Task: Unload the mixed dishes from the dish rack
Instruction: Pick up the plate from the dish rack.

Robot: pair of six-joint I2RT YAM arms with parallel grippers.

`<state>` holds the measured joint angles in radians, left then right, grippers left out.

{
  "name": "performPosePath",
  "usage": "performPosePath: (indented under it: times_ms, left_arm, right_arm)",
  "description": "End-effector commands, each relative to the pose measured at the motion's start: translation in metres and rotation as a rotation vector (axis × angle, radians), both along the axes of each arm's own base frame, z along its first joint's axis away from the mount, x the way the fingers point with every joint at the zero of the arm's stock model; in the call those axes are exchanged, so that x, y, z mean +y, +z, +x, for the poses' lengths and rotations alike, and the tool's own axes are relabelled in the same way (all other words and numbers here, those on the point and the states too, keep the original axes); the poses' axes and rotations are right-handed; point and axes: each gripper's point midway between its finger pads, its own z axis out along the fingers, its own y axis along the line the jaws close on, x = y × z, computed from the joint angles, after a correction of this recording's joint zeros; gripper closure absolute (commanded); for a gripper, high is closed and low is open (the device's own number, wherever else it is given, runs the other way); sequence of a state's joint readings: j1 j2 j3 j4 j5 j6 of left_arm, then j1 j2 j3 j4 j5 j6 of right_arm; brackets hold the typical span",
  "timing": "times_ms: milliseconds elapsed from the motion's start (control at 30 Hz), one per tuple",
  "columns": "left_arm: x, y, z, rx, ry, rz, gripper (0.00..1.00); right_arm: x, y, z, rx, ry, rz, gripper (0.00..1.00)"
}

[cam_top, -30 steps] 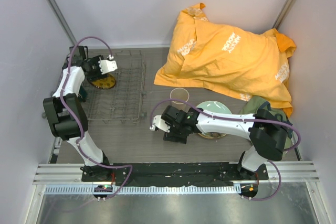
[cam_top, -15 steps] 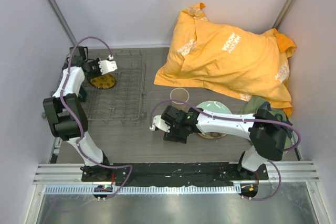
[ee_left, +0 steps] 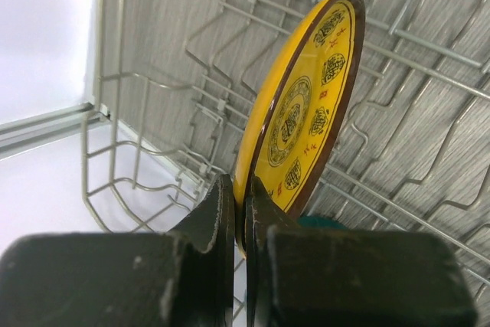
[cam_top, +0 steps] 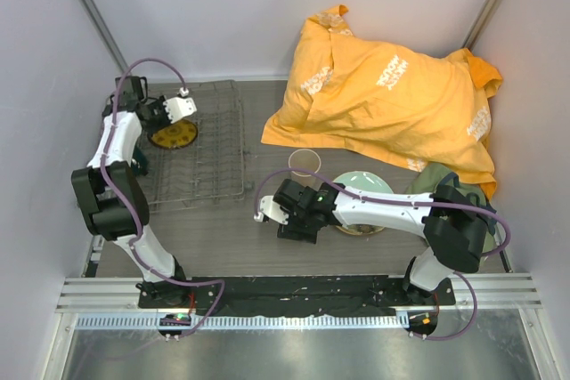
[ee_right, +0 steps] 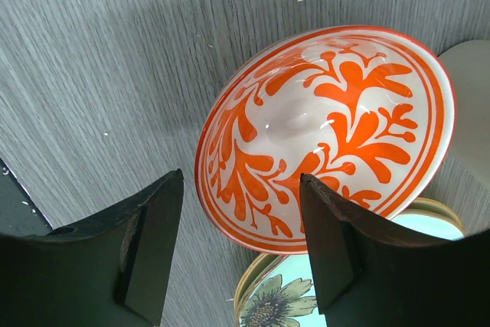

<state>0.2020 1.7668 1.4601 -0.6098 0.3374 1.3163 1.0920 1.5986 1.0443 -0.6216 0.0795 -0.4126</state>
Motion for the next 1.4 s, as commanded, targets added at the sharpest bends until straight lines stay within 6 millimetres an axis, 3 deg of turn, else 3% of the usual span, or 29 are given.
performPosePath:
  times_ms: [0, 400, 667, 1033, 1367]
  left_arm:
    - [-0.012, 0.077, 0.008, -0.184, -0.024, -0.032, 1.00]
    - [-0.025, 0.125, -0.016, -0.253, -0.047, -0.067, 1.00]
    - [-0.061, 0.159, -0.053, -0.229, 0.021, -0.343, 1.00]
    - [-0.112, 0.180, -0.108, -0.049, 0.108, -0.739, 1.00]
    - [-0.158, 0.175, -0.161, 0.160, 0.001, -0.931, 1.00]
  right_arm:
    - [0.008, 0.017, 0.001, -0.026, 0.015, 0.065, 0.34]
    - [0.012, 0.025, 0.001, -0.025, 0.006, 0.084, 0.33]
    - [0.018, 0.052, 0.006, -0.052, -0.005, 0.132, 0.31]
    - [0.036, 0.123, 0.017, -0.126, 0.001, 0.282, 0.30]
    - [0.048, 0.210, 0.050, -0.255, -0.046, 0.483, 0.30]
